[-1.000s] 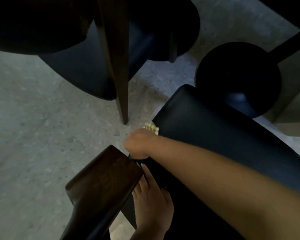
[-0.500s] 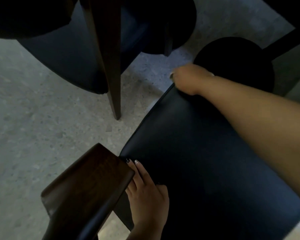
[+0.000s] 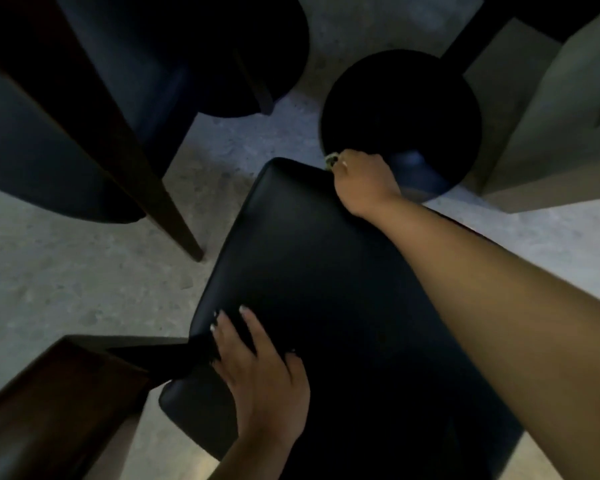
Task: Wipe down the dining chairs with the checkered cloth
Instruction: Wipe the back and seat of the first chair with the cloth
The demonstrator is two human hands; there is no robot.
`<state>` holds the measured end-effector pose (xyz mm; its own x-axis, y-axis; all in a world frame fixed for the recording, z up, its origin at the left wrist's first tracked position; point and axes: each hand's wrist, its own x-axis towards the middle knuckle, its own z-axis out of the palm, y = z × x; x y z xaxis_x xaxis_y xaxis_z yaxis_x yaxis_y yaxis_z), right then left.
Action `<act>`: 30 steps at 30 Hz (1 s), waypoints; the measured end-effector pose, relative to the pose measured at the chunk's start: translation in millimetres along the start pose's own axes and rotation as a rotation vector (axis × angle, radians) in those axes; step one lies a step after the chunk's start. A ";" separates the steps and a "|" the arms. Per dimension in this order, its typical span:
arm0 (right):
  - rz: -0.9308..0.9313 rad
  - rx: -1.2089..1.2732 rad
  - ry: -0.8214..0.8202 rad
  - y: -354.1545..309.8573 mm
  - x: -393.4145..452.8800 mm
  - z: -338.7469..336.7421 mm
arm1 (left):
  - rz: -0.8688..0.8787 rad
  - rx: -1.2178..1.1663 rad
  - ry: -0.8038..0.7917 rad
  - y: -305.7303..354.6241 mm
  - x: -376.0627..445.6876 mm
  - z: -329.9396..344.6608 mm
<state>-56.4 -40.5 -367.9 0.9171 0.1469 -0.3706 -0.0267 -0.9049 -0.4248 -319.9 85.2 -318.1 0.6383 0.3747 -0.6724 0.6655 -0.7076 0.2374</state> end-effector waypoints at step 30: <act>-0.065 -0.191 0.308 13.0 -80.8 -3.7 | 0.343 0.015 0.395 16.1 93.2 -26.8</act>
<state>-129.4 -65.5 -340.5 0.9920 0.1056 -0.0692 0.0835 -0.9601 -0.2670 -239.3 124.7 -358.2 0.9179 0.3155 -0.2409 0.3888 -0.8367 0.3857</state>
